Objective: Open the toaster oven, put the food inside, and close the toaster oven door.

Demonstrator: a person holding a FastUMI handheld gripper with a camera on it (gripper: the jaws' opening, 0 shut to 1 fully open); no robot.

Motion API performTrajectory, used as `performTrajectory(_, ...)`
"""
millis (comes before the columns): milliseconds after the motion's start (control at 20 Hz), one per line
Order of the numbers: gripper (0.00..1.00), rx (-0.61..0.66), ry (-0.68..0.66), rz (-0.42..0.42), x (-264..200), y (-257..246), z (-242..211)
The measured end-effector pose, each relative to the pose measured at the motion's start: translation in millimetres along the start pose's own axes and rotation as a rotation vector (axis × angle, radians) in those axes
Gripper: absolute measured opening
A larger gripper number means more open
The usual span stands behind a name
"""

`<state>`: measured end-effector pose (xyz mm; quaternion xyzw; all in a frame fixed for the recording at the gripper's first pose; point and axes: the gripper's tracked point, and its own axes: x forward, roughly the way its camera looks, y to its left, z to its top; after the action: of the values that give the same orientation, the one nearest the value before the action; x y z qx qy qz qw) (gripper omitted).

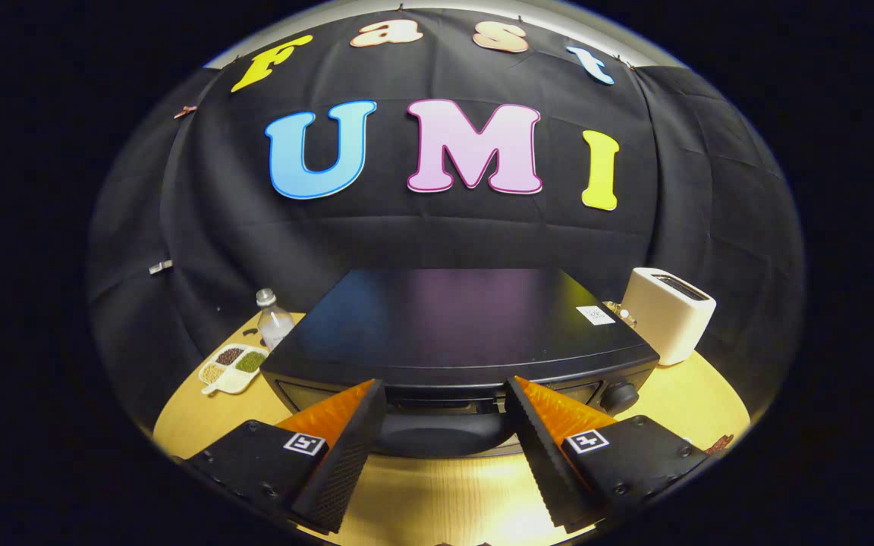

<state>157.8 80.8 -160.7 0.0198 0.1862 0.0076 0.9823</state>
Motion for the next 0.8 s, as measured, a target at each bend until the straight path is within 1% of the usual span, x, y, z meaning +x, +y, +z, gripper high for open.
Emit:
performTrajectory(400,0.99,0.033,0.050,0.032,-35,-3,-24)
performTrajectory(800,0.98,0.014,0.096,0.058,-70,-6,-63)
